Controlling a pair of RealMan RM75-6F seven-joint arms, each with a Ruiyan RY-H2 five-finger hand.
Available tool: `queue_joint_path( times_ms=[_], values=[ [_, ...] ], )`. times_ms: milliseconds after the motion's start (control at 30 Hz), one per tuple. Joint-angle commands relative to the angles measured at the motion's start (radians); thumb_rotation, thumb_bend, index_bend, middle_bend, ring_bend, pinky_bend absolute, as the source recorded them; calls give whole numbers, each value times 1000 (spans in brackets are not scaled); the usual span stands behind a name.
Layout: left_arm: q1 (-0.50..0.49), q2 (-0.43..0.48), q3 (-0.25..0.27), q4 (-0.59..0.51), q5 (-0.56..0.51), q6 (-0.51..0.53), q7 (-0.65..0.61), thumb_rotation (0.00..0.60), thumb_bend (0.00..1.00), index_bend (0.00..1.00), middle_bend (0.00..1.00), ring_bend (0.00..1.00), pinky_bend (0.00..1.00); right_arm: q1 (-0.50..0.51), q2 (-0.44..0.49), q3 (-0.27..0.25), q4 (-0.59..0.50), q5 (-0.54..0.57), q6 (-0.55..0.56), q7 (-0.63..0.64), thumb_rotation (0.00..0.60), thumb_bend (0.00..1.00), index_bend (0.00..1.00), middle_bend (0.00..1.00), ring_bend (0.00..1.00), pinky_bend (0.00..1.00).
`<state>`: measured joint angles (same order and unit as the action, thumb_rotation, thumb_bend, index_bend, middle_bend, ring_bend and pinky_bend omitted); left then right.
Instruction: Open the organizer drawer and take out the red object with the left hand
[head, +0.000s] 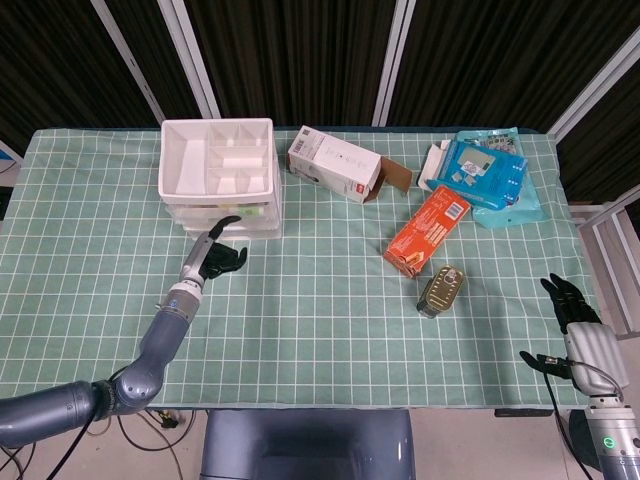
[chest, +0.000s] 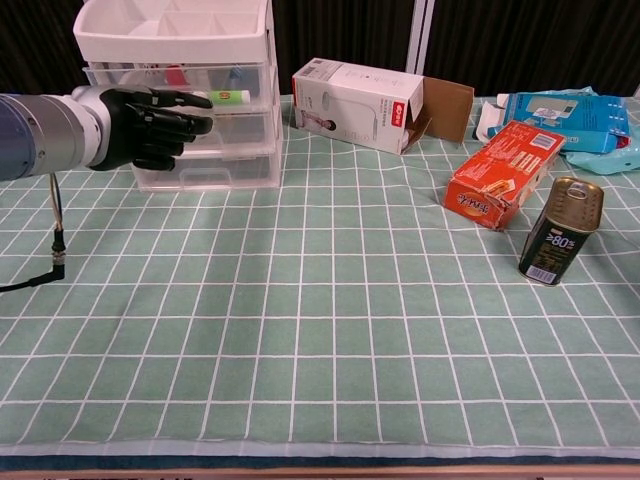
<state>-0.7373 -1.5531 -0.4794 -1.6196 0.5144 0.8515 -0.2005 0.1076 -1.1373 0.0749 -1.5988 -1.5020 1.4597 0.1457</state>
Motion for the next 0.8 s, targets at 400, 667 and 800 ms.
queue_joint_path(
  times_ms=[400, 667, 800],
  values=[
    [27, 21, 29, -56, 33, 30, -2, 600, 465, 161, 1000, 979, 1000, -1, 0, 2, 0, 3, 1, -3, 600, 66, 0, 0, 0, 219],
    [58, 47, 52, -105, 63, 58, -3, 600, 465, 147, 1000, 978, 1000, -1, 0, 3, 0, 4, 1, -1, 600, 65, 0, 0, 0, 219],
    [70, 61, 66, -122, 80, 64, 2, 600, 465, 134, 1000, 978, 1000, -1, 0, 3, 0, 3, 1, -1, 600, 66, 0, 0, 0, 219]
  ],
)
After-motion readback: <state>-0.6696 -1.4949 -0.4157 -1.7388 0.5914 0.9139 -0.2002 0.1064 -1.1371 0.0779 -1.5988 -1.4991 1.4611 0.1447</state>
